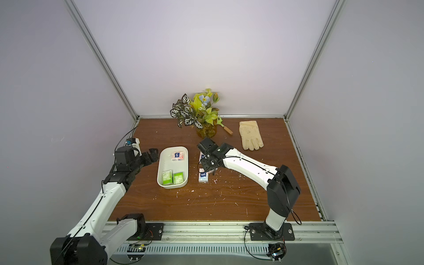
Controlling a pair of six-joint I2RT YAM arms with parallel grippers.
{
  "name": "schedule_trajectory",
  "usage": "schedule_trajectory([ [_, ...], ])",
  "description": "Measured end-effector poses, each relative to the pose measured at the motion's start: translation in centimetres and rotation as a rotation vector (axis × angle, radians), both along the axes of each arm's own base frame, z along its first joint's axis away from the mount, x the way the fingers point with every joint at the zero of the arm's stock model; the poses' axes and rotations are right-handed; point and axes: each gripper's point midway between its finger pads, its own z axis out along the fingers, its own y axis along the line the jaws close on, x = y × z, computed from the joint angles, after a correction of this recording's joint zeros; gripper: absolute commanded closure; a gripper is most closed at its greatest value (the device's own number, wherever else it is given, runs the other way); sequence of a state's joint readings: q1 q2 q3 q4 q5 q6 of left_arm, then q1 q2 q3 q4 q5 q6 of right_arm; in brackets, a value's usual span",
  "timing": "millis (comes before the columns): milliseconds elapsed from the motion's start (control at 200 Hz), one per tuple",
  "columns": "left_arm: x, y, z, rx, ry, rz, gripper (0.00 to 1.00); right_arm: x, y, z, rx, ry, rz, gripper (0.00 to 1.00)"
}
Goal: Take the pocket tissues out of the storage box
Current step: Place the pocket tissues at the center of the board.
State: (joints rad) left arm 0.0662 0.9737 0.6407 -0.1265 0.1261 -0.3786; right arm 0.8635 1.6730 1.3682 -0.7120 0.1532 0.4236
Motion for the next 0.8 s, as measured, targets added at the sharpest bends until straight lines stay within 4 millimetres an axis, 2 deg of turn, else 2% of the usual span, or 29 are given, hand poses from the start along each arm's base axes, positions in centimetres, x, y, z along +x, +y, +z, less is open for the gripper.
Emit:
schedule_trajectory([
  [110,0.0,0.2,-0.1,-0.009,-0.003,0.008,0.01,-0.3,-2.1,-2.0,-0.002,0.036,-0.102,0.51],
  [250,0.1,0.2,-0.1,-0.016,-0.008,0.01,0.01,-0.7,-3.4,-4.0,-0.017,0.063,-0.178,0.51],
  [516,0.0,0.3,-0.3,-0.019,-0.003,0.013,0.01,-0.1,-2.9,-6.8,-0.014,0.091,-0.248,0.51],
  [796,0.0,0.3,-0.5,-0.021,0.001,0.015,0.01,-0.7,-3.4,-9.9,-0.057,0.137,-0.284,0.51],
])
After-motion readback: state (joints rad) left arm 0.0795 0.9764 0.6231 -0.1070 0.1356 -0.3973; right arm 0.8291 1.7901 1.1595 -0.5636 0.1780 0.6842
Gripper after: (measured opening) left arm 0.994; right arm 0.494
